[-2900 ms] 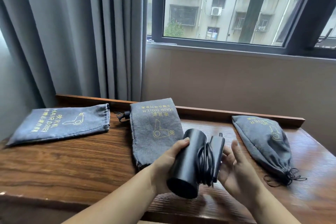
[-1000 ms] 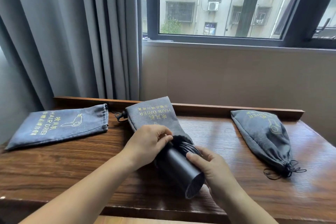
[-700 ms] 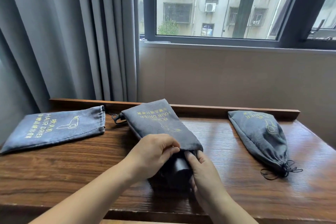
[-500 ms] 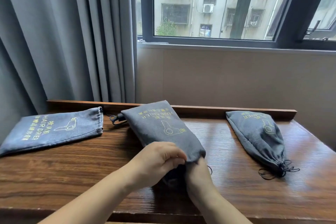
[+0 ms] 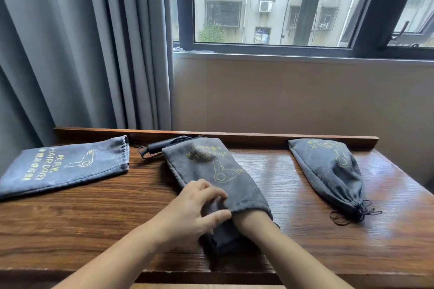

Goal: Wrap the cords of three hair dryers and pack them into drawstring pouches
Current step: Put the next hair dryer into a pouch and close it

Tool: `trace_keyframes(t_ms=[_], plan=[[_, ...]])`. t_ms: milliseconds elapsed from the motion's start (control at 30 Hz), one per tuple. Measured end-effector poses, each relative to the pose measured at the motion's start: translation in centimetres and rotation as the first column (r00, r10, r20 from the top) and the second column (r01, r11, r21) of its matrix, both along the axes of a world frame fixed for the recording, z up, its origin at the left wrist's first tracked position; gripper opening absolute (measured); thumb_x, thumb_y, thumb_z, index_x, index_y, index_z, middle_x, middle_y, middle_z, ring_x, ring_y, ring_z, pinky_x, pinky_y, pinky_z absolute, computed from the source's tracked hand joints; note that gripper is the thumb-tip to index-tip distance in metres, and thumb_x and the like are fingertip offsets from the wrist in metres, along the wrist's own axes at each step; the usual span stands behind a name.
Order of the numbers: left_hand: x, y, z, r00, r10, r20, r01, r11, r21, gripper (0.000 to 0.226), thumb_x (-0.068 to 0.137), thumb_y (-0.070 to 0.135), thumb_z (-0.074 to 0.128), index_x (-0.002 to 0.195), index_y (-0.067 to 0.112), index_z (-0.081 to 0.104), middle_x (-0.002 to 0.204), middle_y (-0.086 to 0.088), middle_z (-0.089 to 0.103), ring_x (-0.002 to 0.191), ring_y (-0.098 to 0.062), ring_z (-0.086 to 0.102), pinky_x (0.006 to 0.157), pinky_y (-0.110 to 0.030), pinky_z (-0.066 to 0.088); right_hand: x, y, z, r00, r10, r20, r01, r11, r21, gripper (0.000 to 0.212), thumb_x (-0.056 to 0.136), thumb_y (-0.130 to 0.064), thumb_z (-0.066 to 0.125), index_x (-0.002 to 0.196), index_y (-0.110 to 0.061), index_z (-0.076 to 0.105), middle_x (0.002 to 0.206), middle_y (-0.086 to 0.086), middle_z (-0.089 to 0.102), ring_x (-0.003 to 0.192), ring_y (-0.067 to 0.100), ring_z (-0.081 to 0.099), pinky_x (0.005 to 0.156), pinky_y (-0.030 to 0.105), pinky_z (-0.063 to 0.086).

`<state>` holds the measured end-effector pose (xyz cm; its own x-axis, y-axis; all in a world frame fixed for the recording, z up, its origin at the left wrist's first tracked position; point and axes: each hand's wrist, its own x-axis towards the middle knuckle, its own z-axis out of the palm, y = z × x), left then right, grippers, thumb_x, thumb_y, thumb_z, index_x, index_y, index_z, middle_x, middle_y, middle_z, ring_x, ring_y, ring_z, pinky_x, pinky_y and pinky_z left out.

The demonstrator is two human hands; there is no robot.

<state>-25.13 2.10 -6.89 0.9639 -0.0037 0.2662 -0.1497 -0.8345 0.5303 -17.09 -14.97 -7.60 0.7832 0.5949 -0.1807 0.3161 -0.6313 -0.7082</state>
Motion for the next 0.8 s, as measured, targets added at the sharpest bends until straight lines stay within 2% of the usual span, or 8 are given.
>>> trace_keyframes(t_ms=[100, 167, 300, 400, 500, 600, 733, 800], plan=[[-0.3, -0.1, -0.6, 0.991, -0.005, -0.131, 0.006, 1.0, 0.012, 0.079, 0.08, 0.065, 0.066, 0.147, 0.037, 0.037, 0.146, 0.017, 0.024, 0.141, 0.004, 0.014, 0.114, -0.008, 0.007, -0.8, -0.4, 1.7, 0.972, 0.113, 0.207, -0.101, 0.993, -0.067, 0.033, 0.104, -0.021, 0.039, 0.131, -0.015, 0.058, 0.139, 0.011, 0.057, 0.125, 0.023, 0.052, 0.1, 0.027, 0.034], [-0.2, -0.4, -1.1, 0.988, -0.014, -0.153, 0.024, 0.998, 0.059, 0.086, 0.08, 0.056, 0.071, 0.151, 0.035, 0.028, 0.155, 0.016, 0.007, 0.147, 0.002, -0.005, 0.115, -0.01, -0.002, -1.1, -1.9, 1.5, 0.906, 0.166, 0.388, -0.163, 0.986, -0.042, 0.019, 0.097, -0.039, 0.045, 0.092, -0.029, 0.061, 0.1, -0.004, 0.069, 0.099, 0.018, 0.062, 0.085, 0.033, 0.046], [1.1, -0.1, -2.1, 0.991, -0.045, -0.124, 0.059, 0.991, 0.116, 0.077, 0.08, 0.026, 0.061, 0.149, 0.034, 0.028, 0.162, 0.012, -0.005, 0.147, -0.001, -0.022, 0.115, -0.013, -0.011, 0.4, -5.1, 0.6, 0.816, -0.01, 0.578, -0.053, 0.994, 0.092, 0.04, 0.091, -0.052, 0.045, 0.062, -0.025, 0.042, 0.056, -0.01, 0.047, 0.062, 0.013, 0.05, 0.056, 0.028, 0.029], [2.4, 0.8, -2.4, 0.989, -0.082, -0.124, 0.093, 0.992, 0.087, 0.078, 0.076, 0.012, 0.058, 0.145, 0.036, 0.032, 0.163, 0.013, -0.002, 0.146, 0.003, -0.022, 0.121, -0.022, -0.005, 2.5, -6.6, -0.5, 0.77, -0.146, 0.621, 0.01, 0.976, 0.216, 0.03, 0.082, -0.063, 0.051, 0.089, -0.033, 0.056, 0.087, -0.019, 0.056, 0.083, 0.003, 0.053, 0.074, 0.027, 0.045], [4.0, 1.7, -2.5, 0.987, -0.124, -0.101, 0.131, 0.989, 0.063, 0.078, 0.075, 0.001, 0.06, 0.141, 0.036, 0.039, 0.163, 0.014, 0.005, 0.148, 0.004, -0.015, 0.122, -0.021, -0.002, 4.2, -6.7, -2.7, 0.873, -0.008, 0.488, 0.02, 1.0, -0.019, 0.092, 0.07, -0.075, 0.061, 0.146, -0.029, 0.035, 0.136, -0.015, 0.043, 0.127, 0.01, 0.04, 0.107, 0.027, 0.034], [5.6, 2.2, -2.6, 0.987, -0.119, -0.103, 0.126, 0.991, 0.056, 0.083, 0.073, 0.0, 0.059, 0.144, 0.038, 0.037, 0.165, 0.013, 0.001, 0.148, 0.002, -0.015, 0.124, -0.027, 0.001, 4.7, -5.9, -3.7, 0.879, 0.06, 0.473, -0.04, 0.998, -0.051, 0.092, 0.07, -0.072, 0.064, 0.147, -0.037, 0.028, 0.135, -0.014, 0.053, 0.125, 0.017, 0.046, 0.104, 0.031, 0.038], [5.1, 2.5, -2.5, 0.987, -0.074, -0.144, 0.081, 0.996, 0.043, 0.092, 0.074, 0.011, 0.059, 0.153, 0.04, 0.023, 0.161, 0.018, -0.015, 0.146, 0.004, -0.02, 0.12, -0.017, -0.006, 4.8, -5.8, -3.8, 0.924, 0.081, 0.373, -0.088, 0.996, 0.0, 0.1, 0.07, -0.059, 0.076, 0.151, -0.041, 0.021, 0.132, -0.015, 0.053, 0.123, 0.012, 0.045, 0.105, 0.03, 0.037], [3.7, 3.1, -2.6, 0.99, -0.008, -0.143, 0.016, 0.998, 0.058, 0.089, 0.077, 0.019, 0.061, 0.154, 0.037, 0.022, 0.159, 0.017, -0.001, 0.148, 0.002, -0.008, 0.121, -0.017, -0.001, 4.8, -6.0, -4.3, 0.936, 0.103, 0.336, -0.12, 0.992, 0.032, 0.098, 0.071, -0.055, 0.073, 0.152, -0.042, 0.021, 0.135, -0.014, 0.055, 0.126, 0.01, 0.05, 0.107, 0.03, 0.039]])
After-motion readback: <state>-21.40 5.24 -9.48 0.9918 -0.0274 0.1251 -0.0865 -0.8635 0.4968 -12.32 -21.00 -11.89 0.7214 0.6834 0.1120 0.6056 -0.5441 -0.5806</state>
